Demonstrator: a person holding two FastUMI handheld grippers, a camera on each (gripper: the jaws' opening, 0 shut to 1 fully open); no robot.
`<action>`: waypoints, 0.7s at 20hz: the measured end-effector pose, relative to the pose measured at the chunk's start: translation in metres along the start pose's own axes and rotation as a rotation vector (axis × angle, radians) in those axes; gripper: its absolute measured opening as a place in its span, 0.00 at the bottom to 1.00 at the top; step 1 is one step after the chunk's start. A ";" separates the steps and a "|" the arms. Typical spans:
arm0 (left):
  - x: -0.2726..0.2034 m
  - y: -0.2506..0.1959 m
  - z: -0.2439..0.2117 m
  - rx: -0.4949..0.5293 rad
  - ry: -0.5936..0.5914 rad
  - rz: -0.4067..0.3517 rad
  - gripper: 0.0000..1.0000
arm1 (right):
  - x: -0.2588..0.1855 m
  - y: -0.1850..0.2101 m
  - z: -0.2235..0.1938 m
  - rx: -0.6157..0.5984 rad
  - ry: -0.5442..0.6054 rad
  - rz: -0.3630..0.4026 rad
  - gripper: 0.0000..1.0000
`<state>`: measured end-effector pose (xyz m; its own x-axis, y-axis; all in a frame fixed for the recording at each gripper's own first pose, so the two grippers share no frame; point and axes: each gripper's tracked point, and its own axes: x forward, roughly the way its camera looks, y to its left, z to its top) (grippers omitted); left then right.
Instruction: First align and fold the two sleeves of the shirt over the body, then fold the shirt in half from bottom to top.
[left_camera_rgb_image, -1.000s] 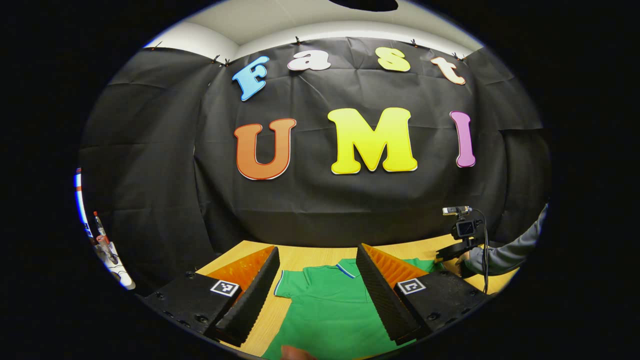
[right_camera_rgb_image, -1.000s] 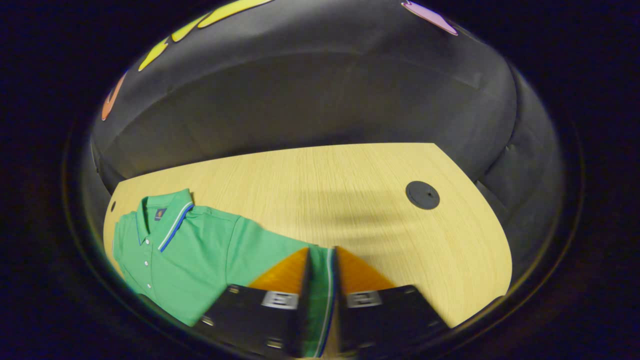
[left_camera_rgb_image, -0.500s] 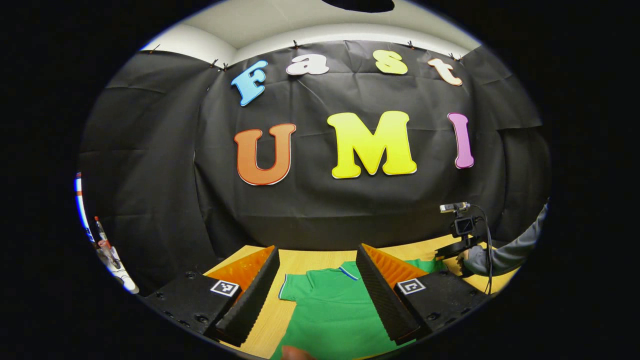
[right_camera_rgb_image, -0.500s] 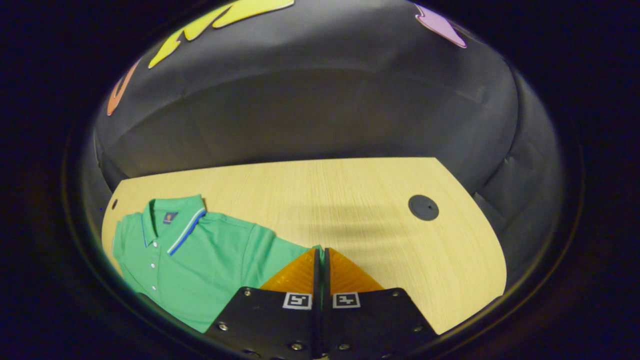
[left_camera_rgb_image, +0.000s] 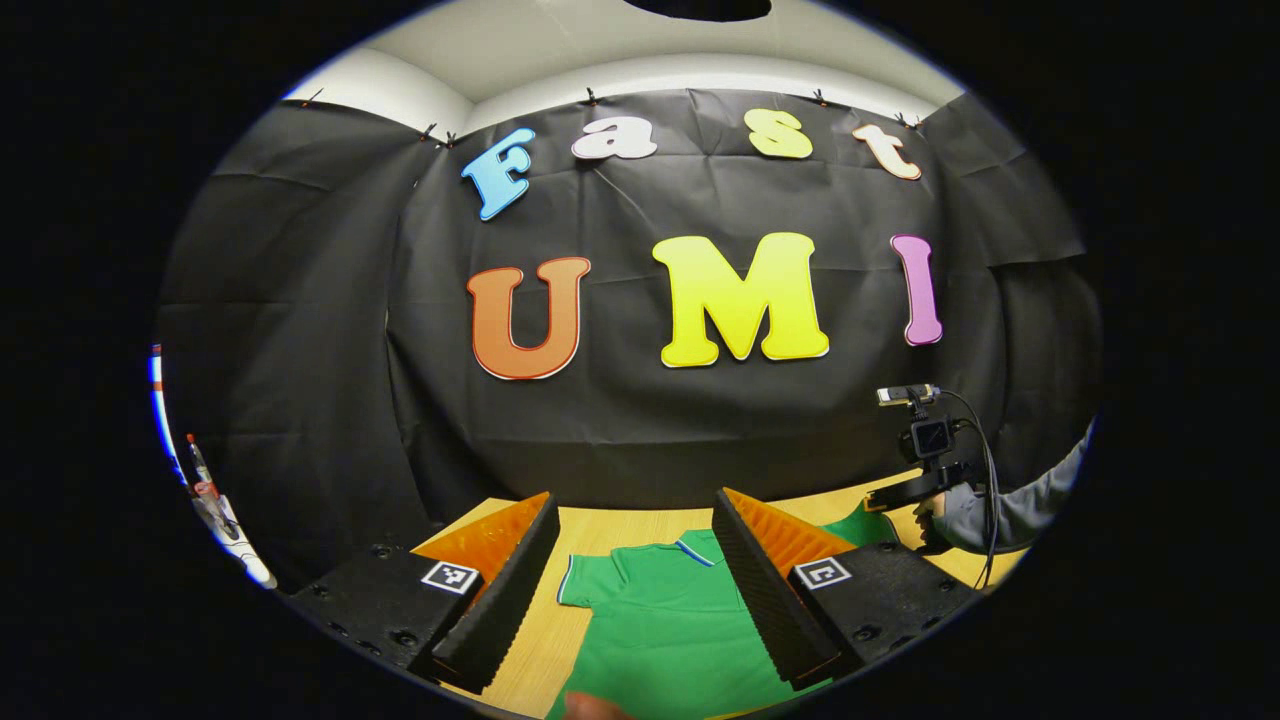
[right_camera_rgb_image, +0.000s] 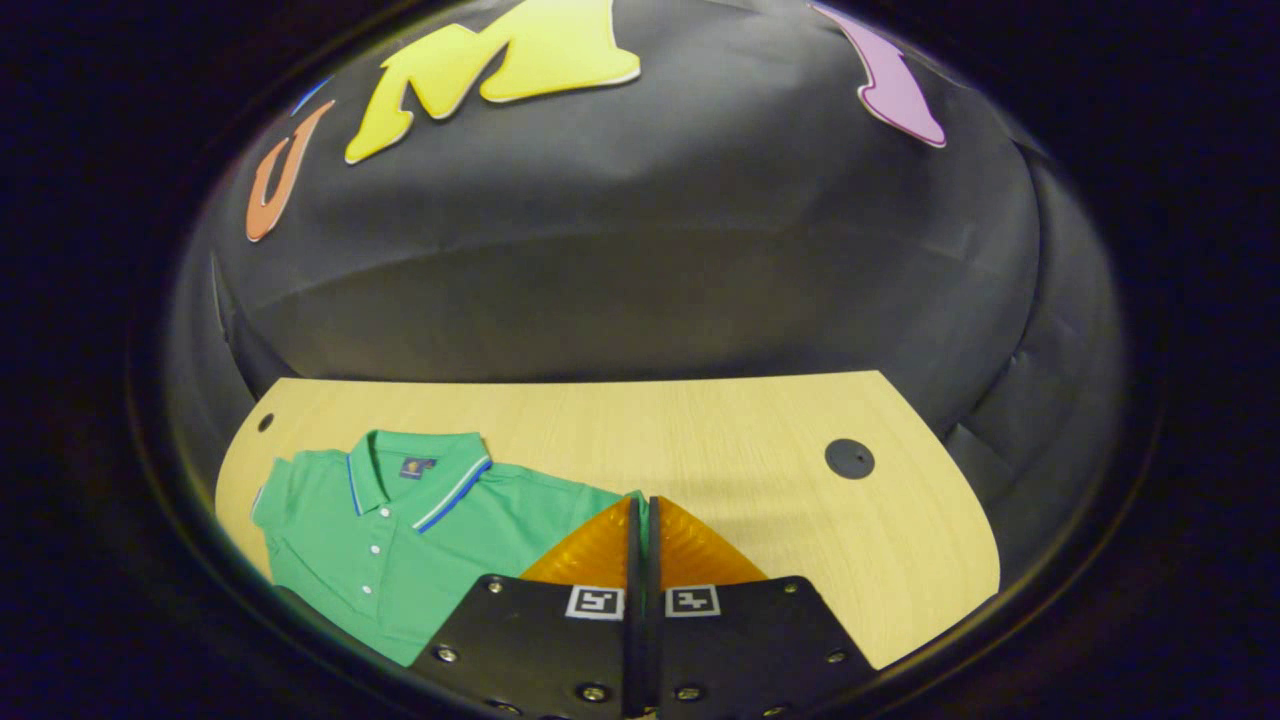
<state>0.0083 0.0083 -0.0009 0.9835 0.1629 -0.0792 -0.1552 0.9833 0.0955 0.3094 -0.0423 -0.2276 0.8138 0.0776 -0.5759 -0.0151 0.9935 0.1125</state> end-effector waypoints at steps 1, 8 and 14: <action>-0.002 0.002 0.000 -0.002 0.000 0.003 0.98 | -0.005 0.011 0.001 -0.006 -0.006 0.019 0.01; -0.009 0.018 -0.001 -0.009 0.001 0.041 0.98 | -0.019 0.075 -0.013 -0.063 -0.017 0.124 0.01; -0.016 0.031 -0.005 -0.013 0.011 0.071 0.98 | -0.017 0.120 -0.037 -0.070 0.024 0.182 0.01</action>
<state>-0.0125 0.0363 -0.0014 0.9689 0.2328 -0.0833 -0.2255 0.9702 0.0887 0.2725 0.0783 -0.2344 0.7796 0.2579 -0.5707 -0.2022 0.9661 0.1603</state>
